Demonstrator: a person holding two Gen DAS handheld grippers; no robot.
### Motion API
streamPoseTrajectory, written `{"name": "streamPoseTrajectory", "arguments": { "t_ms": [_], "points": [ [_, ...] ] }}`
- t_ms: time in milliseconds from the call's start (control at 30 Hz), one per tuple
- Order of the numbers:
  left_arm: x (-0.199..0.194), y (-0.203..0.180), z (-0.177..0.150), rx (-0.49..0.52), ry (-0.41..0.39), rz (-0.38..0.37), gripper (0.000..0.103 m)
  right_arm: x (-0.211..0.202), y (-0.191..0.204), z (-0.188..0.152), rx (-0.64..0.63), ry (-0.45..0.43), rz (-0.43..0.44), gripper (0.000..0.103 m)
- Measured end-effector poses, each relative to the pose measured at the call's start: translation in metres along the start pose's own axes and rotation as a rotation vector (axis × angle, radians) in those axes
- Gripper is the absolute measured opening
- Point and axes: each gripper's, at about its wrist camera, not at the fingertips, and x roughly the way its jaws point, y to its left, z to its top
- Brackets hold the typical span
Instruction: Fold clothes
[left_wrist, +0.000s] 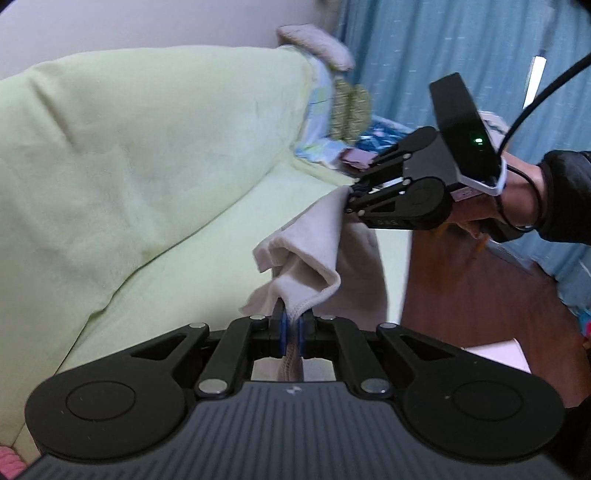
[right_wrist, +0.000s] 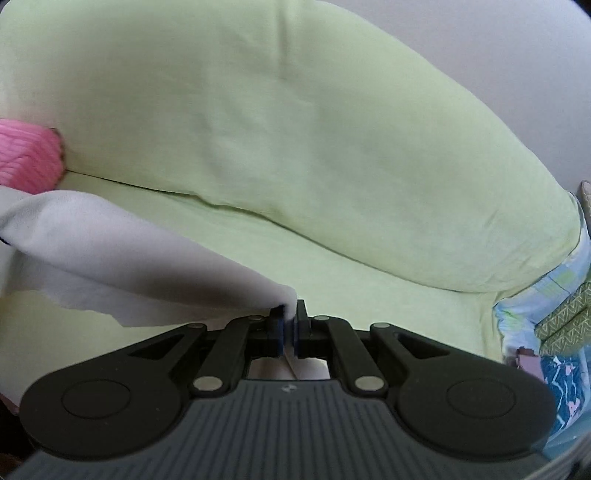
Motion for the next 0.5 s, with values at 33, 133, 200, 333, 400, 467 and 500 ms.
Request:
{"name": "streamPoseTrajectory", "arguments": {
  "t_ms": [33, 133, 200, 333, 400, 467, 500],
  "points": [
    [0.006, -0.009, 0.008, -0.027, -0.002, 0.025, 0.002, 0.009, -0.016, -0.003, -0.007, -0.009, 0.023, 0.003],
    [0.047, -0.043, 0.039, -0.121, 0.014, 0.147, 0.002, 0.039, -0.058, -0.004, -0.043, -0.039, 0.111, 0.003],
    [0.066, -0.060, 0.057, -0.172, 0.004, 0.220, 0.002, 0.061, -0.084, 0.002, -0.083, -0.079, 0.171, 0.003],
    [0.084, -0.079, 0.074, -0.204, -0.007, 0.312, 0.002, 0.090, -0.112, 0.017, -0.160, -0.169, 0.245, 0.003],
    [0.091, -0.099, 0.087, -0.193, -0.021, 0.348, 0.002, 0.092, -0.120, 0.018, -0.181, -0.235, 0.247, 0.003],
    [0.105, -0.112, 0.090, -0.184, -0.014, 0.344, 0.002, 0.097, -0.127, 0.013, -0.185, -0.262, 0.249, 0.003],
    [0.119, -0.117, 0.089, -0.188, -0.009, 0.327, 0.002, 0.106, -0.129, 0.004, -0.183, -0.247, 0.252, 0.003]
  ]
}}
